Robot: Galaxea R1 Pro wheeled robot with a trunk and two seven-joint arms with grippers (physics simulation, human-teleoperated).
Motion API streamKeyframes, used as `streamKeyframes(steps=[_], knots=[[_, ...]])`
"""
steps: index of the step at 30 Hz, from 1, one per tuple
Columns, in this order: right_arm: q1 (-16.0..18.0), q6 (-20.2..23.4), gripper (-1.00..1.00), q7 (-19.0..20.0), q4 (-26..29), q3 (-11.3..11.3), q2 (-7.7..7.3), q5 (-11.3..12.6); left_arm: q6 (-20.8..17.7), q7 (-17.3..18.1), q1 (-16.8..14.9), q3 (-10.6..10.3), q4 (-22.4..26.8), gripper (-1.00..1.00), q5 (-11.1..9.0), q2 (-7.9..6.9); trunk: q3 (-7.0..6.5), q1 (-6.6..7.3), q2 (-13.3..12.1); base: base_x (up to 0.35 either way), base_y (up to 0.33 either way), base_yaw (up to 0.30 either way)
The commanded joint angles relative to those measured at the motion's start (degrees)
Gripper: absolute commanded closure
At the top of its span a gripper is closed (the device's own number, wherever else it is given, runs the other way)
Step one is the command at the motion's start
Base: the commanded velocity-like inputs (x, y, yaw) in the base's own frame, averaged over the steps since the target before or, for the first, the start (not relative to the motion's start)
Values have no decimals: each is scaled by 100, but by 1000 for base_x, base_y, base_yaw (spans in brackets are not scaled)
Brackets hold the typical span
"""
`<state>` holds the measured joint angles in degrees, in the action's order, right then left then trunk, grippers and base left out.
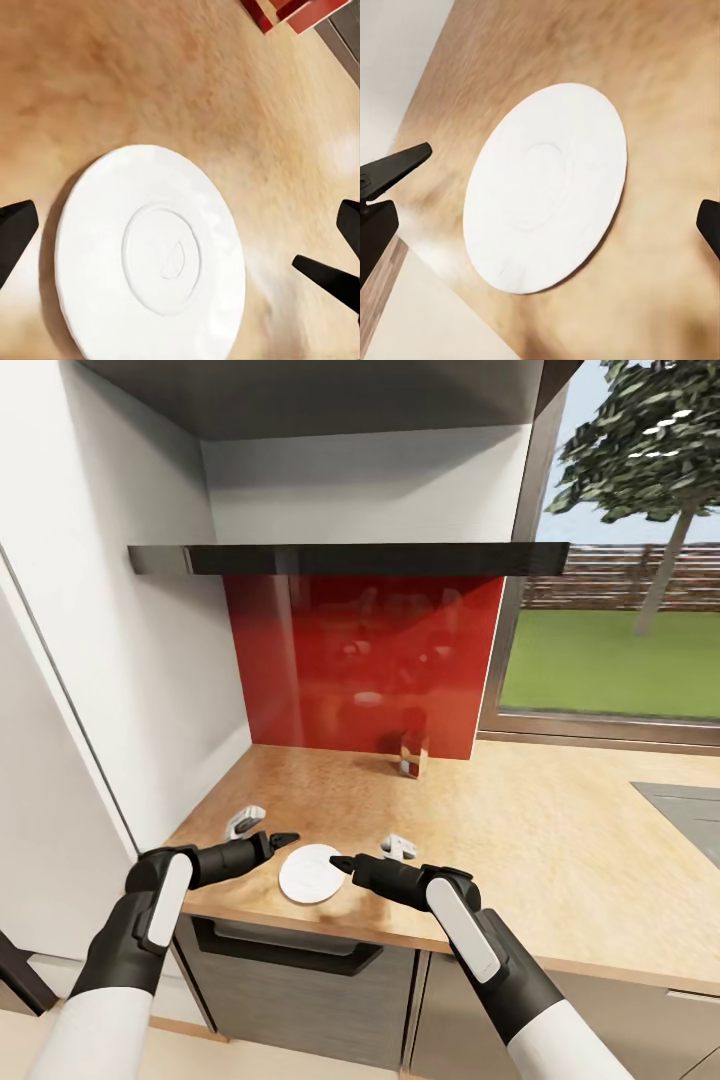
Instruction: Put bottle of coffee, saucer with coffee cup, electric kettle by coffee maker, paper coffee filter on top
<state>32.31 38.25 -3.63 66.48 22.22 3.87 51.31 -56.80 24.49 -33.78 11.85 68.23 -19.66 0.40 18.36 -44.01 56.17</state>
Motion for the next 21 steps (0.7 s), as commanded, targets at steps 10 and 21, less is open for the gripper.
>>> streamKeyframes(steps=[10, 21], knots=[[3, 16, -100, -33, -214, 6, 0, 263, -33, 38, -6, -35, -176, -100, 23, 14, 7, -1, 5, 0, 0, 0], [3, 7, -100, -32, -327, 11, 0, 351, -33, 38, -6, -36, -223, -100, 23, 12, 7, -1, 5, 0, 0, 0]])
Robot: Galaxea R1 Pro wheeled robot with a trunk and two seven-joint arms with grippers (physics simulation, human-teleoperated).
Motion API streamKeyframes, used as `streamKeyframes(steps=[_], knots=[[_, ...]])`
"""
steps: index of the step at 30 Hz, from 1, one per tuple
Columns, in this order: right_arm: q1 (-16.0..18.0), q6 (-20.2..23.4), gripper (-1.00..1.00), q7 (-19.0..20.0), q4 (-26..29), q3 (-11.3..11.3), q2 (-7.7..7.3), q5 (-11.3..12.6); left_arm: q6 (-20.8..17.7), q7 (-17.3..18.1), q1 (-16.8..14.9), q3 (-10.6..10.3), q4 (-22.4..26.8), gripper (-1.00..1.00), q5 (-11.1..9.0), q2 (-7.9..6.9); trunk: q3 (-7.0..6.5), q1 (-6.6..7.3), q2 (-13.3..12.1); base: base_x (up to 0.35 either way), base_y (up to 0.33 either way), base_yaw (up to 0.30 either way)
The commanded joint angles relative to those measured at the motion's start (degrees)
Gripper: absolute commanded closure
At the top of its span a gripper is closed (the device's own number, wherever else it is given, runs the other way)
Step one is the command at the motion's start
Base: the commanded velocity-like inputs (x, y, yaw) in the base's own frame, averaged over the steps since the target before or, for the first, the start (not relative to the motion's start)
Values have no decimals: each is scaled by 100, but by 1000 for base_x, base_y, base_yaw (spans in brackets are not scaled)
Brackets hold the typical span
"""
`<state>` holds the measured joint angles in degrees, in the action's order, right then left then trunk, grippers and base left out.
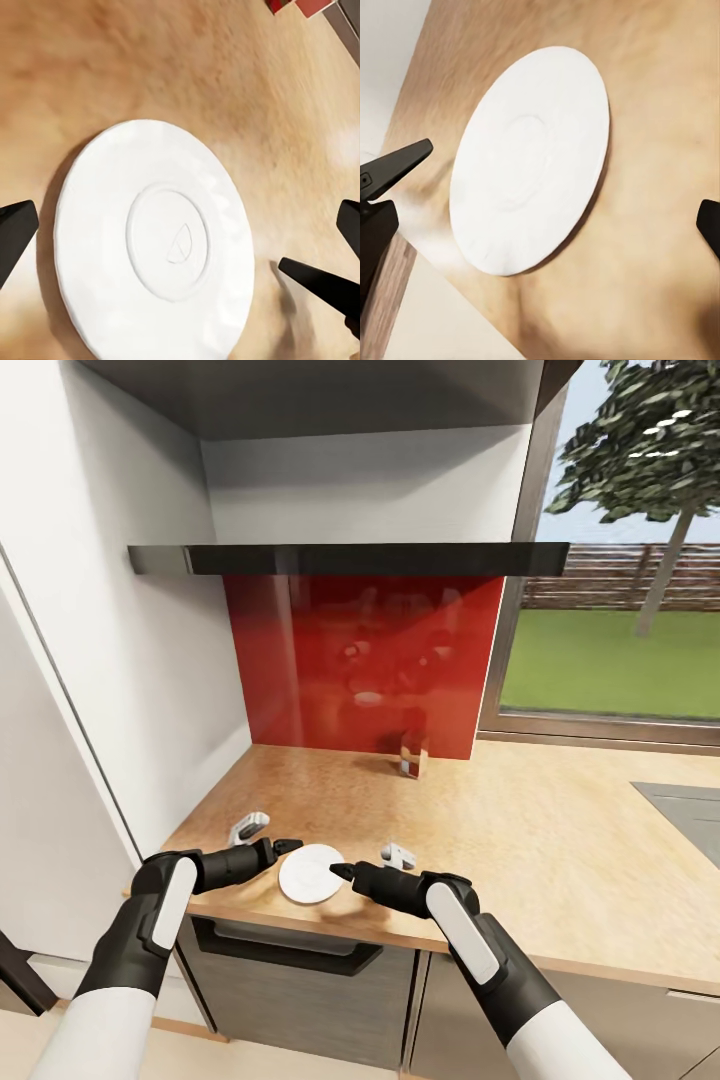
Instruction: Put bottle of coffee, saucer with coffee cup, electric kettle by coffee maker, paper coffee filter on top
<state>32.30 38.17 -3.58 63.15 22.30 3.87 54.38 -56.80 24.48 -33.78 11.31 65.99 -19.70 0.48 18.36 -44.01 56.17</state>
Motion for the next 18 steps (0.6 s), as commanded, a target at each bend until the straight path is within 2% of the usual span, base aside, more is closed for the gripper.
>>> streamKeyframes(steps=[1, 9, 18], knots=[[4, 15, -100, -38, 0, 2, 0, 46, -33, 39, -6, 5, -2, -100, 25, 5, 7, -1, 5, 0, 0, 0], [4, 12, -100, -36, -88, 3, 0, 46, -33, 39, -6, -116, -13, -100, 21, 12, 7, -1, 5, 0, 0, 0], [4, 6, -100, -29, -198, 5, 13, 46, -33, 39, -6, -146, -16, -100, 18, 14, 7, -1, 5, 0, 0, 0]])
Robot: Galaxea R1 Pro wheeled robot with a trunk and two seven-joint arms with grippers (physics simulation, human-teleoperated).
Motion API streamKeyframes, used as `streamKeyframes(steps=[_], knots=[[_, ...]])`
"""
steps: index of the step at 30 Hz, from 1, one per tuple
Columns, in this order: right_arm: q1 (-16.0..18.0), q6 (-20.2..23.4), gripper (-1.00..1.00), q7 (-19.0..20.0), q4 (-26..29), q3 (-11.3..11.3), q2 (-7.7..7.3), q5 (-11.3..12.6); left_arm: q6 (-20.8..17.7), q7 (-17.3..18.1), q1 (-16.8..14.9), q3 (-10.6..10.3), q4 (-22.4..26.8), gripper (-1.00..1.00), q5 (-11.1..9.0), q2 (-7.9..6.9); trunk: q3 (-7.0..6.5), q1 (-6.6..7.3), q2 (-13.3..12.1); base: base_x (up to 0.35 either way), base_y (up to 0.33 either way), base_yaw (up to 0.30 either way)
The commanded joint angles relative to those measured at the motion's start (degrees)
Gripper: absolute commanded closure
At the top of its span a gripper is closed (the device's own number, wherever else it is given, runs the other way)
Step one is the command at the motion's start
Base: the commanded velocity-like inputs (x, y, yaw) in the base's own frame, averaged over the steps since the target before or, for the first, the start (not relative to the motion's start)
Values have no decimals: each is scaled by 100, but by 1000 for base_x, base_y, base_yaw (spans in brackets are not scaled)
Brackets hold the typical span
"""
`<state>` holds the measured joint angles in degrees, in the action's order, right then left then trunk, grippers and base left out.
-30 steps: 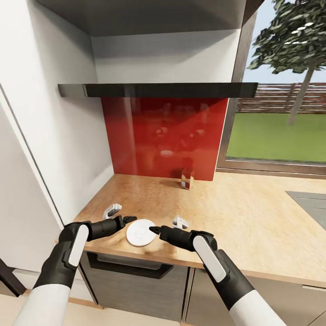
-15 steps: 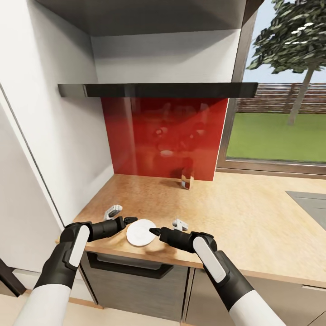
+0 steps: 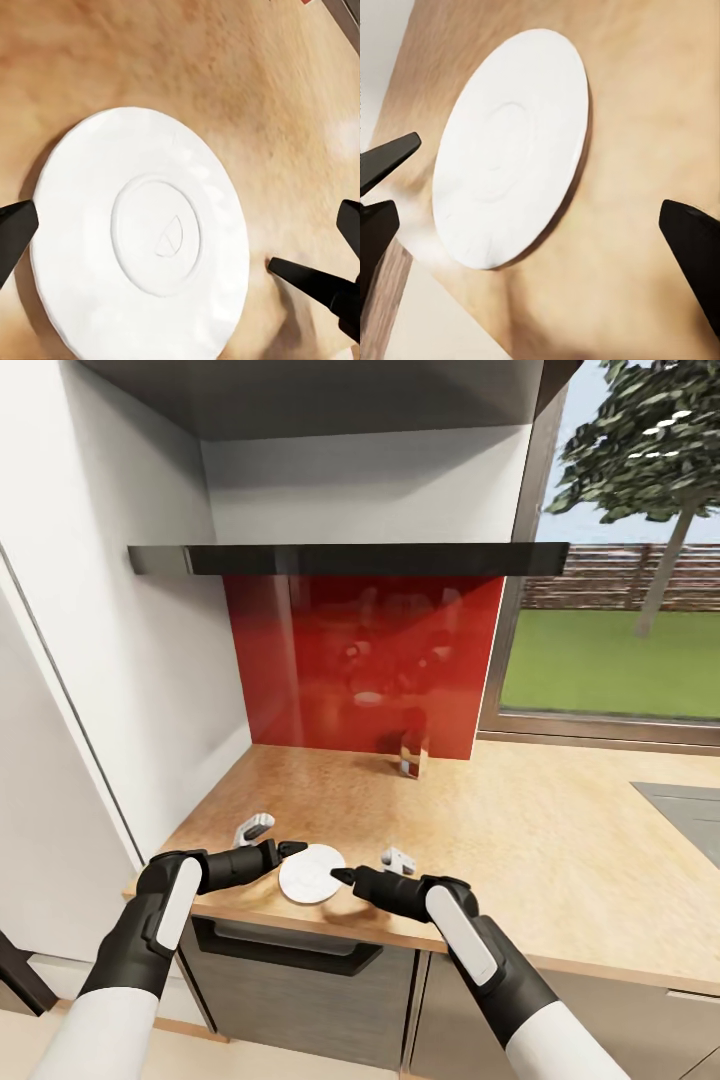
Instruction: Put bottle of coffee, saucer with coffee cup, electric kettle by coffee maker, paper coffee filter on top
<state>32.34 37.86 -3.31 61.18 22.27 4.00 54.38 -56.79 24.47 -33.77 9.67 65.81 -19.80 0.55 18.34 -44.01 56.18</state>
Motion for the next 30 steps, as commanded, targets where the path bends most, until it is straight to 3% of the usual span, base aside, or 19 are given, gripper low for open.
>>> streamKeyframes(steps=[1, 19, 30], knots=[[1, 38, -100, -56, -4, 7, 6, 47, -34, 41, -6, 17, 2, -100, 29, 6, 9, -1, 5, 0, 0, 0], [1, 29, -100, -47, -323, 22, 40, 55, -26, 41, -6, 56, 27, -100, 28, -8, 9, -1, 5, 2, 0, 0], [1, 29, -100, -47, -326, 23, 40, 55, -25, 41, -6, 36, 22, -100, 28, -3, 9, -1, 5, 108, 0, 0]])
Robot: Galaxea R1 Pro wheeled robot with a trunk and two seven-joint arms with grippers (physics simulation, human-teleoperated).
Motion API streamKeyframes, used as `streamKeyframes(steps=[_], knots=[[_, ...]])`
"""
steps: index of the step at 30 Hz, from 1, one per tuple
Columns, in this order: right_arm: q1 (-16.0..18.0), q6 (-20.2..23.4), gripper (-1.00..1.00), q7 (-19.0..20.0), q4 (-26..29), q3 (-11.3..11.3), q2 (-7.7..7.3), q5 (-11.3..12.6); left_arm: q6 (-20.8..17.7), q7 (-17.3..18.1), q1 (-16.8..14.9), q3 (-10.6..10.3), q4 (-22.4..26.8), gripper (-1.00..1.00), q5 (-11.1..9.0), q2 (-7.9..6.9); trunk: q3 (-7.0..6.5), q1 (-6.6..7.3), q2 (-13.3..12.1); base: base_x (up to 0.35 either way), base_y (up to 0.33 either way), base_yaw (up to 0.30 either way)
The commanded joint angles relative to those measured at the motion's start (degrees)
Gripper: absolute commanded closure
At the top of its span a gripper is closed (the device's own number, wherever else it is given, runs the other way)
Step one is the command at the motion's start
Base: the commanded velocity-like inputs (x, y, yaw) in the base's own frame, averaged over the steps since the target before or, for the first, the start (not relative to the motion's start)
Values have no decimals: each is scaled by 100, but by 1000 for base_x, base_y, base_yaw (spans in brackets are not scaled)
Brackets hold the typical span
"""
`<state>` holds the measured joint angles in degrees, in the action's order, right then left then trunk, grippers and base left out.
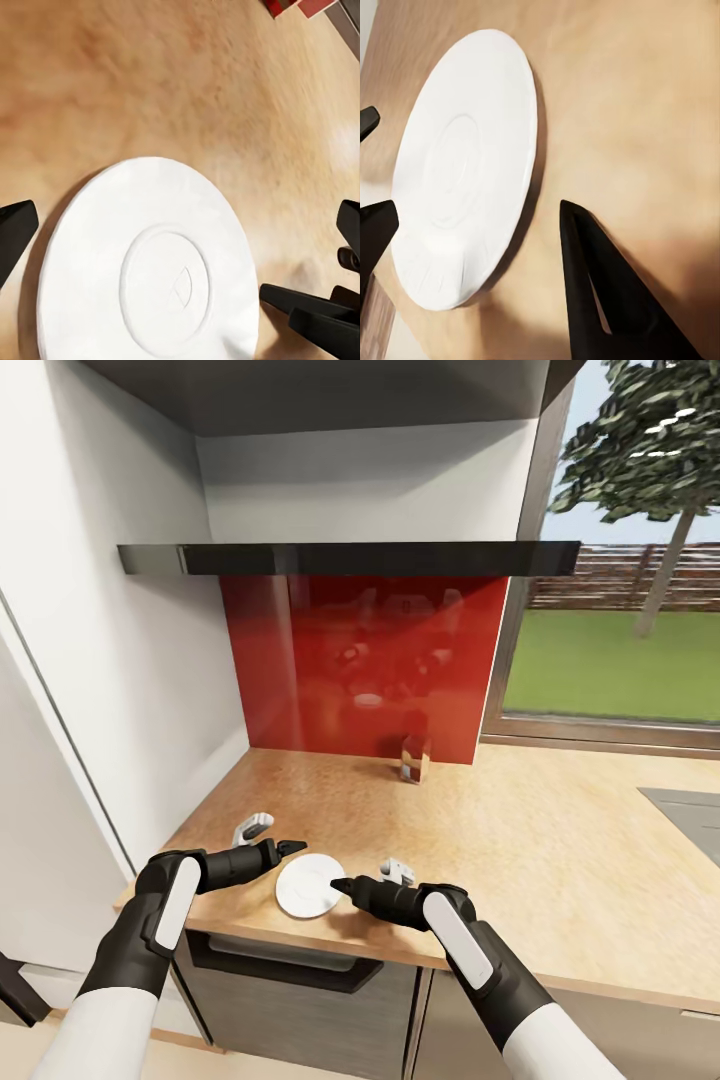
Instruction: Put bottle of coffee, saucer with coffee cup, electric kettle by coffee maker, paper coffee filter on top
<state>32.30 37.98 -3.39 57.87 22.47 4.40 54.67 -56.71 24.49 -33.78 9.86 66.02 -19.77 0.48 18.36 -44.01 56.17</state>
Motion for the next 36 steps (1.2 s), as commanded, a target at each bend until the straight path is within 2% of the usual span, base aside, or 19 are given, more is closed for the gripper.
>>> streamKeyframes(steps=[1, 13, 15, 24, 31, 36], knots=[[4, 16, -100, -39, 5, 3, -1, 26, -33, 39, -5, 17, 0, -100, 26, 5, 7, -1, 5, 7, 0, 0], [4, 15, -100, -39, -32, -6, 63, 26, -34, 39, -5, 24, -36, -100, 26, 10, 7, -1, 5, 1, 0, 0], [4, 9, -100, -40, -45, -6, 68, 24, -33, 39, -5, 19, -241, -100, 26, 12, 7, -1, 5, 0, 0, 0], [4, 8, -100, -46, -48, -6, 69, 20, -33, 39, -5, 14, -344, -100, 26, 13, 7, -1, 5, 0, 0, 0], [4, 8, -100, -47, -48, -5, 76, 21, -33, 40, -5, -76, -351, -100, 26, 18, 7, -1, 5, 0, 0, 0], [4, 7, -100, -47, -48, -6, 126, 18, -33, 39, -5, -125, -345, -100, 26, 98, 7, -1, 5, 0, 0, 0]])
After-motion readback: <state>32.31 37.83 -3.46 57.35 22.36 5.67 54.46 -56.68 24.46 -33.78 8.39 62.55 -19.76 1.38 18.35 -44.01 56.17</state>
